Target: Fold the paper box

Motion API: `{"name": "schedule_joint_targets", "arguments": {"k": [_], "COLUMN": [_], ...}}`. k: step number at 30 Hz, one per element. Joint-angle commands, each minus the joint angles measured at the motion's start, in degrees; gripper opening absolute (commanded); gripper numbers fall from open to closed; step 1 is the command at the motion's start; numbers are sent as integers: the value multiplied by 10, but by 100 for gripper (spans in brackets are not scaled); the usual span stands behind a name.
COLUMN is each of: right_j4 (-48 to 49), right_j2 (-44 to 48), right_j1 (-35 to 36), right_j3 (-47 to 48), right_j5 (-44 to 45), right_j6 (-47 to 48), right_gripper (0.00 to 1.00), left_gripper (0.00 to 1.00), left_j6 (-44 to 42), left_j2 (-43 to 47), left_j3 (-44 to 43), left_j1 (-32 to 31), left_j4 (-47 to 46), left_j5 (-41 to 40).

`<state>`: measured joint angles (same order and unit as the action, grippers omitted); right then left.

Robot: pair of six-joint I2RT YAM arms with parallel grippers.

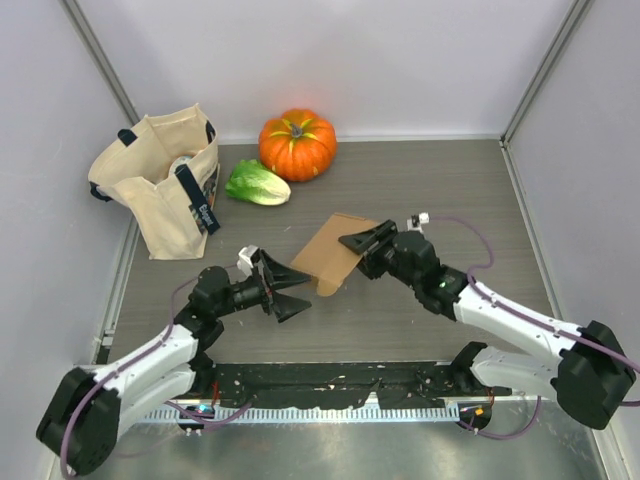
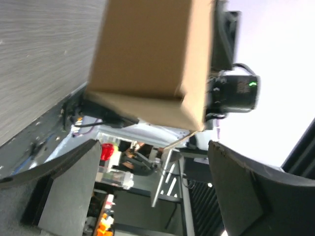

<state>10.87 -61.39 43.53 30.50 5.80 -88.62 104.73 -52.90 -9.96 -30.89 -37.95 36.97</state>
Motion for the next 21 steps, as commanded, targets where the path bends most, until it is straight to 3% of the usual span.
{"name": "schedule_joint_targets", "arguments": {"k": [1,3,8,14,21], "right_j4": [-226,-331,-476,-666,-742], "right_j2": [-3,-21,-57,-149,-255], "right_j1": [-27,-33,-43,-47,-47], "right_j3": [158,198,257,391,470], "right_j5": [1,-3,-24,-20,10], "right_j6": [190,258,300,382,393], "right_gripper": [50,51,50,47,48], "left_gripper": [94,94,91,89,88], "left_j6": [-234,-284,-402,-480,-494], "left_j2": [137,184,240,187,177], "left_j3": [-44,-67,-144,-206,-193], "left_j1": [0,-1,0,0,-1], "left_j4": [357,496,646,680,629], "left_j5": [-58,-121,-199,-204,-183]}}
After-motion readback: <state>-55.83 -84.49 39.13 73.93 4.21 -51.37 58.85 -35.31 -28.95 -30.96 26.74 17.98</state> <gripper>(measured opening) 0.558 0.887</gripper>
